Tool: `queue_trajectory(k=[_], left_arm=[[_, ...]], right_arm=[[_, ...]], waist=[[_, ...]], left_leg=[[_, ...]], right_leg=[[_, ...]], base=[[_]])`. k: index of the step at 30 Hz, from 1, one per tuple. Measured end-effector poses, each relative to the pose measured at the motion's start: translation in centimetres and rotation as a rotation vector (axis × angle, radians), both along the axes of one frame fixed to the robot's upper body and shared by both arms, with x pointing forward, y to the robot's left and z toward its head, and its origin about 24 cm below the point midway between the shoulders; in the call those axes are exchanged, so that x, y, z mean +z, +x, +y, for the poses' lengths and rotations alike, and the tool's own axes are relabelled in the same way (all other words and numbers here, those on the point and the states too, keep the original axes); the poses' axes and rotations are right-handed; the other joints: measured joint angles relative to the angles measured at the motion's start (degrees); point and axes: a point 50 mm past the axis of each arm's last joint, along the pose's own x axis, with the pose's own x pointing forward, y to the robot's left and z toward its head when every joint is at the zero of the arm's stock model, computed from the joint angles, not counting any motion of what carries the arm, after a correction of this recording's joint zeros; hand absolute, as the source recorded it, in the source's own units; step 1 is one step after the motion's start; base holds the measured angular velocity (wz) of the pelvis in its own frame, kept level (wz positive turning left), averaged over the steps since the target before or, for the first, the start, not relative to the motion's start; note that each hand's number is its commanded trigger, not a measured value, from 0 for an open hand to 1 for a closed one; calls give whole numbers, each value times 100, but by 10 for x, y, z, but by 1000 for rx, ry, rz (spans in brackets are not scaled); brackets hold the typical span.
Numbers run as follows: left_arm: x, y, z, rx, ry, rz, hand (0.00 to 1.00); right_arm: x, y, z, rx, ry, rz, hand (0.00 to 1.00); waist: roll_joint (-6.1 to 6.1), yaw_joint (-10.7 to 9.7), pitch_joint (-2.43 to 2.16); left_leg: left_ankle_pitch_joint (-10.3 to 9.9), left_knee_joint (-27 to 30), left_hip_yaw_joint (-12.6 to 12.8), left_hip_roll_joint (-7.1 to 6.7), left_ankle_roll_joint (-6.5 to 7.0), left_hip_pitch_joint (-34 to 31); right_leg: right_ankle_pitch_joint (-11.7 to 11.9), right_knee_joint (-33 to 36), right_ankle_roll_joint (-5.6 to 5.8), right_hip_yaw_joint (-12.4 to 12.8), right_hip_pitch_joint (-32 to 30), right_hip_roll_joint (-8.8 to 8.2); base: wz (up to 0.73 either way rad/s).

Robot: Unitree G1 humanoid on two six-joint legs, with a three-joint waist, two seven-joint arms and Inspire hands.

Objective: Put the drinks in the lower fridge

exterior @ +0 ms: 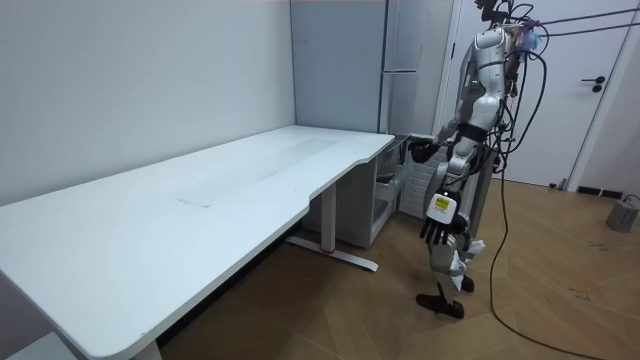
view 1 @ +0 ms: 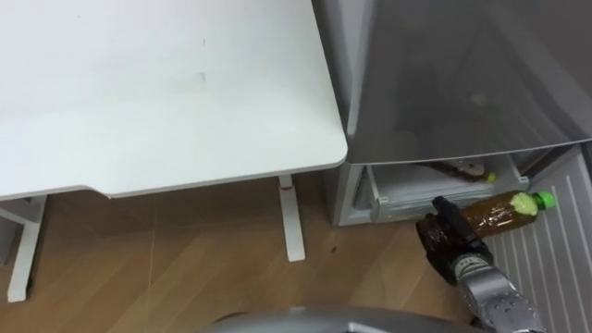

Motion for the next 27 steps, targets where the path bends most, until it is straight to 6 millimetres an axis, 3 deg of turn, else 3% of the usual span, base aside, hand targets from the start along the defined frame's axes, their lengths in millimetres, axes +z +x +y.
queue_trajectory(k=[5, 6, 8, 12, 15, 18, 19, 23, 27], left_arm=[[1, 28, 4, -19, 10, -62, 0], [2, 32, 5, -23, 15, -72, 0], [2, 50, 7, -39, 21, -98, 0], [5, 73, 12, -69, 32, -132, 0], [9, 90, 18, -63, 64, -168, 0], [11, 96, 21, -38, 100, -192, 0], [11, 99, 22, -13, 108, -206, 0], [12, 102, 23, 40, 127, -227, 0], [14, 104, 24, 44, 158, -243, 0]], right_arm=[[25, 49, -18, -62, -13, -146, 100], [25, 49, -19, -55, -15, -154, 100], [30, 65, -19, -68, -12, -179, 100], [35, 91, -19, -90, -5, -173, 100], [40, 101, -21, -110, 5, -174, 100], [44, 107, -22, -109, 21, -188, 100], [47, 111, -23, -108, 20, -198, 100], [65, 128, -29, -112, 0, -238, 100], [82, 141, -37, -112, -25, -286, 100]], waist=[[79, -22, -25], [65, -20, -12], [26, -24, 69], [-29, 14, 116], [-83, 141, 158], [-184, 347, 204], [-250, 422, 237], [-336, 617, 232], [-356, 673, 226]], left_leg=[[64, 280, -46, 28, 19, -688], [83, 295, -45, 30, 21, -752], [110, 477, -32, 39, 29, -1135], [125, 930, -18, 35, 61, -1853], [120, 1383, -34, 14, 75, -2478], [56, 1845, -45, -63, 100, -3074], [55, 2010, -46, -71, 100, -3312], [44, 2611, -63, -66, 78, -4194], [42, 2935, -113, -69, 53, -4723]], right_leg=[[-8, 370, -22, -233, -619, -53], [-8, 447, -22, -263, -702, -66], [-46, 772, -72, -257, -1141, -108], [-213, 1510, -139, -260, -1992, -274], [-355, 2105, -192, -263, -2646, -391], [-652, 2786, -225, -220, -3308, -562], [-722, 3049, -243, -184, -3588, -625], [-844, 3706, -339, -179, -4454, -706], [-906, 4055, -399, -218, -4950, -779]], base=[[20], [18], [-3], [1], [13], [17], [12], [12], [9]])
